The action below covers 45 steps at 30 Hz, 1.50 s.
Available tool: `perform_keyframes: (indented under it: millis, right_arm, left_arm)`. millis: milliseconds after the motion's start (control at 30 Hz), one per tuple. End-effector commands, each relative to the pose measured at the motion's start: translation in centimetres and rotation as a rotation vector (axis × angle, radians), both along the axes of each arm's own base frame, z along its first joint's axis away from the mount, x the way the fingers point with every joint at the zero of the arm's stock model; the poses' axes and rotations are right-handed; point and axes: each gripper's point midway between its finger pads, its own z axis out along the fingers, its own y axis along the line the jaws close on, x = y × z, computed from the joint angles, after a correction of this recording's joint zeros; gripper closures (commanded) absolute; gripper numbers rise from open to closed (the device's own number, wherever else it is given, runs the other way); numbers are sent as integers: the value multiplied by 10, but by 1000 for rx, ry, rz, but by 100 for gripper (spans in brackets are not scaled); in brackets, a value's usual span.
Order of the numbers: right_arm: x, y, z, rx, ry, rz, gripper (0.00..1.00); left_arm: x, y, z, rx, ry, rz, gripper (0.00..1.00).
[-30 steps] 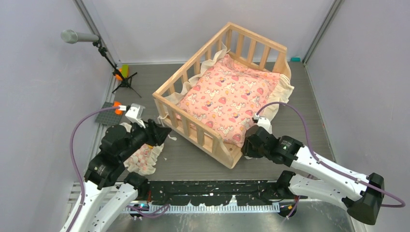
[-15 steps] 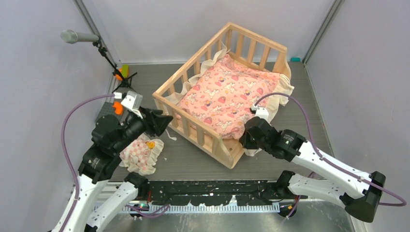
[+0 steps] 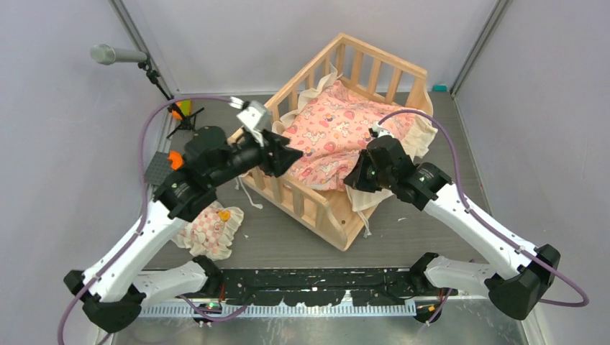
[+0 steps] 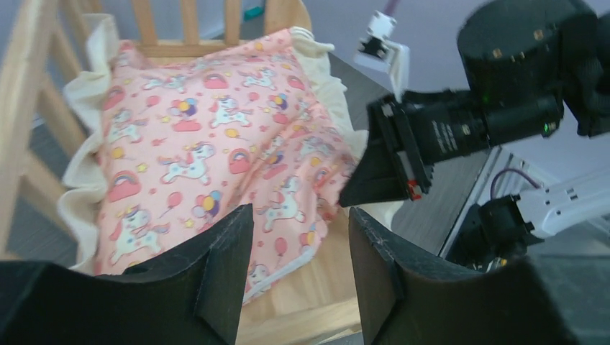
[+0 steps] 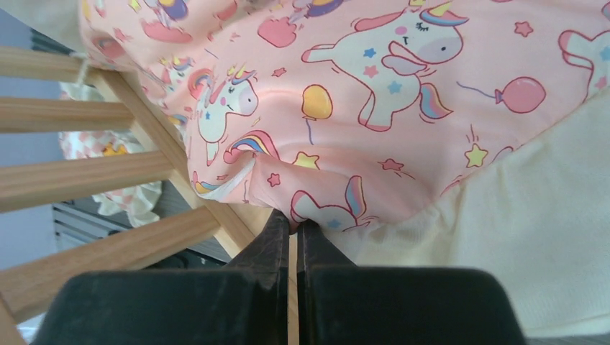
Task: Set up the pet bed
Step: Adjust the ropes on the mattress.
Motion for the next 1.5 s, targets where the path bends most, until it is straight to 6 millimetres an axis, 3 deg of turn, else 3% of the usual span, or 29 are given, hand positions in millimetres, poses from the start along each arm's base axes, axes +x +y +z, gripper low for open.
perform_keyframes:
  millis: [0, 267, 533, 700, 1067, 1467]
  right_arm:
    - [15, 15, 52, 157, -88, 53, 100]
    - [18, 6, 63, 194, -79, 59, 100]
    - [15, -4, 65, 193, -80, 69, 100]
    - [15, -6, 67, 202, -66, 66, 100]
    - [14, -9, 73, 229, -66, 56, 100]
    - [16, -9, 76, 243, -62, 53, 100]
  left_arm:
    - [-4, -34, 24, -3, -115, -17, 51]
    - [-8, -90, -28, 64, -40, -90, 69]
    - [0, -127, -73, 139, 3, -112, 66]
    - [2, -136, -93, 149, 42, -120, 69]
    - [-18, -165, -122, 132, 122, -280, 76]
    - [-8, -172, -154, 194, 186, -240, 82]
